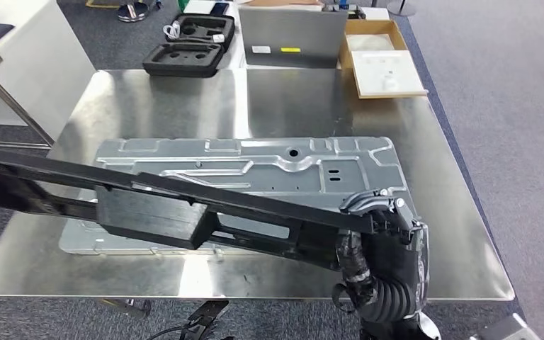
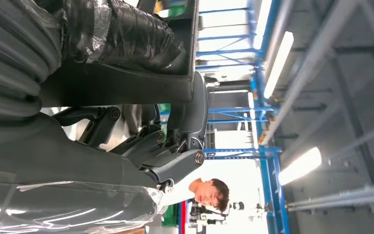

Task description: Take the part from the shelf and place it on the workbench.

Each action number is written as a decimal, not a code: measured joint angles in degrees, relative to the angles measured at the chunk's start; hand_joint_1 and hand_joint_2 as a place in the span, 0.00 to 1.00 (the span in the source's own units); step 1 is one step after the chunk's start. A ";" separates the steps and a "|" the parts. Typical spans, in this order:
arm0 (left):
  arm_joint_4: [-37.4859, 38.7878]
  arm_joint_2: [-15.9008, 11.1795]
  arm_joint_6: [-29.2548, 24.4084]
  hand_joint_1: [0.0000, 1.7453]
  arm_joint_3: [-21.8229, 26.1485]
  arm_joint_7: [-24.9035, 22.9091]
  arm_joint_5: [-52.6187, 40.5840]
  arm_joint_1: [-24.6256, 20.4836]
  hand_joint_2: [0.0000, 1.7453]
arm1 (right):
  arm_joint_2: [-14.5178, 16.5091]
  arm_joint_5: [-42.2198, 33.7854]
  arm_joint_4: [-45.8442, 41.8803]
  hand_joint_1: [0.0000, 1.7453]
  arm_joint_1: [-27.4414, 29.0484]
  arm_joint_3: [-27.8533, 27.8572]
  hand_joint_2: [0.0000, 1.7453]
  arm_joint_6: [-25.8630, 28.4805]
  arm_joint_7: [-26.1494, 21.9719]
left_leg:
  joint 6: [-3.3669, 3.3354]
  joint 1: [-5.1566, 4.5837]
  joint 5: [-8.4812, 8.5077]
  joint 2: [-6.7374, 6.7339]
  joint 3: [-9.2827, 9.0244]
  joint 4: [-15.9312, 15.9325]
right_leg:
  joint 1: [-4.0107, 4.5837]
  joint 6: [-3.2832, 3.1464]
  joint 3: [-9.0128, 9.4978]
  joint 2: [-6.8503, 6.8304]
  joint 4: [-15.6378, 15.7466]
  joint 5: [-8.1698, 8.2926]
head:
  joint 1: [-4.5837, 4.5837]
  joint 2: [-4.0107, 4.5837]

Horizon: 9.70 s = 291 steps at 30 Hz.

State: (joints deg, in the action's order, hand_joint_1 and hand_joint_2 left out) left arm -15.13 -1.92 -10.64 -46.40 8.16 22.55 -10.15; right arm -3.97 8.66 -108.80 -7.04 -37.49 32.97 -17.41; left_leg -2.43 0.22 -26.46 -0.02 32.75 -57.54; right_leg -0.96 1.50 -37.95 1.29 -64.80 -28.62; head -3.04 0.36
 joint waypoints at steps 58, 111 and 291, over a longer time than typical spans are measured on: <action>0.31 -0.21 0.86 0.00 0.00 -3.66 -4.92 -1.14 0.00 | -27.99 55.69 38.42 0.00 -21.67 9.07 0.00 -24.48 36.14 | 1.17 -0.32 0.59 0.31 1.60 -0.89 | -0.35 0.16 2.75 -0.39 6.24 3.98 | -0.68 0.00; 0.47 0.10 1.01 0.00 0.01 -1.51 -4.69 -0.53 0.00 | -16.55 13.19 14.27 0.00 -13.39 13.93 0.00 -9.92 13.92 | 2.97 -0.13 -7.47 0.28 7.02 -14.42 | -0.18 -1.86 3.26 -1.38 5.73 3.50 | -1.17 0.01; 2.65 2.54 -1.86 0.00 9.88 0.44 9.28 5.35 0.00 | 8.09 5.97 98.07 0.00 3.04 31.44 0.00 -19.63 17.08 | 0.77 -0.59 -0.37 8.33 1.81 -1.21 | -0.19 -0.89 5.26 2.77 5.40 0.15 | -1.44 -0.01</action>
State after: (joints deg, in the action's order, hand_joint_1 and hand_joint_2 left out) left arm -12.48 0.62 -12.50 -36.52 8.61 31.83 -4.80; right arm 4.12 14.63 -10.73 -4.00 -6.04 13.34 -0.33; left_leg -1.66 -0.38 -26.84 8.31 34.56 -58.74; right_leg -1.15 0.60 -32.70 4.06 -59.40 -28.47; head -4.48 0.36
